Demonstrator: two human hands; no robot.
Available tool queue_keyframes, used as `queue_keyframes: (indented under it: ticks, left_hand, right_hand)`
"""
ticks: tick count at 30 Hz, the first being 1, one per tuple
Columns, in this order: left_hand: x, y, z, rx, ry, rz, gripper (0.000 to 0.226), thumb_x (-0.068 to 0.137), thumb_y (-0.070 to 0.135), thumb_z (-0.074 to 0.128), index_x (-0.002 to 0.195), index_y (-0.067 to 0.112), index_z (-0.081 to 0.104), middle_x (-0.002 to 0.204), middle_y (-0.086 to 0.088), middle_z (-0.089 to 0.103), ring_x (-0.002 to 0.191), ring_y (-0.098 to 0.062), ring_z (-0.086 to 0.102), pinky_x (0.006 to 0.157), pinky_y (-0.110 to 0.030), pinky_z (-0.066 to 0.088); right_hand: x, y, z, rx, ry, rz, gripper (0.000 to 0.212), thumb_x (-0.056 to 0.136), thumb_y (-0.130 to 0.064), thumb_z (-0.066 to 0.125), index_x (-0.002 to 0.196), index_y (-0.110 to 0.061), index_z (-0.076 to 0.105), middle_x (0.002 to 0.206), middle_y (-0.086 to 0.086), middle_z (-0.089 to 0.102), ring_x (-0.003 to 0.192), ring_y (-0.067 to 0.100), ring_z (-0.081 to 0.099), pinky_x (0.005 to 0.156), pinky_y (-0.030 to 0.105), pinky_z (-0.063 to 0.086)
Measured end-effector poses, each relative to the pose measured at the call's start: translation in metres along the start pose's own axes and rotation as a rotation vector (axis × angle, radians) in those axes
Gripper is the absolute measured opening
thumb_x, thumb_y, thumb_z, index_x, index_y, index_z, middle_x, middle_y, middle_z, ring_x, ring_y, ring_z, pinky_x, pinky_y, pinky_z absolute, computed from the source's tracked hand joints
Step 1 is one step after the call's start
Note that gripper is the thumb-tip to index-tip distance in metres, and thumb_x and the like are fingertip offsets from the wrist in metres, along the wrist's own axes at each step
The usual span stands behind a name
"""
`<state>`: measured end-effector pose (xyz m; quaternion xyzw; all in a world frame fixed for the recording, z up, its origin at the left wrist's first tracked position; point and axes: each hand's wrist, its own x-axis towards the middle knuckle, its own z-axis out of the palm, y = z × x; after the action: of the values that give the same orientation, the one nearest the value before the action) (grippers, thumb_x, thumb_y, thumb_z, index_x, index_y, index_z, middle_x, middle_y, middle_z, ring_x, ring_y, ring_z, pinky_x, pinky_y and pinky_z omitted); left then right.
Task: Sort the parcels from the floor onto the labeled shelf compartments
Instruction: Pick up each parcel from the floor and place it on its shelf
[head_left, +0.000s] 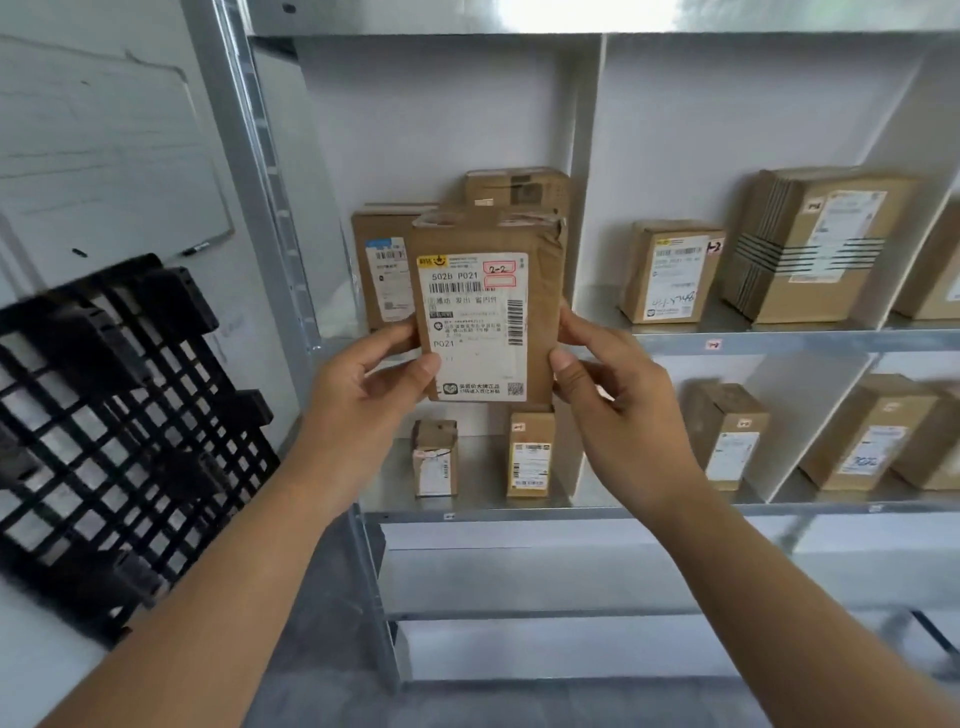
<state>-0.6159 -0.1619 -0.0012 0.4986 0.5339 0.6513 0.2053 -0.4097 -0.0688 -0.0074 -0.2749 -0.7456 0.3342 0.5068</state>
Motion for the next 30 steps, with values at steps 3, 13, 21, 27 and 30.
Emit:
queue_keyframes:
  ticks: [3,13,21,27,30]
  left_hand:
    - [-0.009,0.001,0.053,-0.011,0.004,-0.033,0.038,0.098,0.014,0.066,0.135,0.019,0.067,0.128,0.008,0.073,0.117,-0.014,0.071,0.101,-0.043,0.057]
    - [-0.010,0.008,0.192,-0.025,-0.058,-0.070,0.037,0.096,0.011,0.069,0.130,0.026,0.070,0.121,0.014,0.076,0.114,-0.015,0.072,0.090,-0.035,0.063]
    - [0.011,-0.020,0.244,-0.020,-0.147,-0.123,0.039,0.092,0.010,0.074,0.128,0.024,0.070,0.116,0.013,0.077,0.108,-0.008,0.073,0.086,-0.037,0.064]
    - [0.030,-0.058,0.270,-0.049,-0.223,-0.209,0.048,0.081,0.023,0.080,0.126,0.029,0.068,0.115,0.010,0.077,0.109,-0.018,0.074,0.088,-0.048,0.064]
    - [0.034,-0.073,0.280,-0.003,-0.281,-0.237,0.037,0.086,0.021,0.080,0.121,0.031,0.073,0.118,0.015,0.076,0.113,-0.020,0.072,0.094,-0.051,0.061]
  right_hand:
    - [-0.005,0.018,-0.049,-0.012,0.005,0.020,0.042,0.106,-0.023,0.057,0.148,-0.031,0.057,0.130,-0.007,0.063,0.116,-0.004,0.062,0.095,0.015,0.054]
    - [-0.008,0.073,-0.181,-0.071,0.019,0.074,0.043,0.109,-0.026,0.051,0.150,-0.038,0.054,0.134,-0.009,0.064,0.120,0.010,0.065,0.101,0.035,0.058]
    - [-0.010,0.122,-0.220,-0.111,0.065,0.146,0.043,0.109,-0.029,0.051,0.150,-0.041,0.053,0.129,-0.006,0.065,0.122,0.014,0.064,0.103,0.044,0.057]
    - [-0.012,0.149,-0.234,-0.111,0.057,0.152,0.040,0.108,-0.026,0.052,0.148,-0.031,0.056,0.132,-0.009,0.063,0.127,0.015,0.062,0.100,0.035,0.058]
    - [-0.018,0.165,-0.236,-0.076,0.089,0.170,0.041,0.106,-0.016,0.057,0.145,-0.028,0.058,0.136,-0.004,0.063,0.122,0.004,0.064,0.097,0.024,0.057]
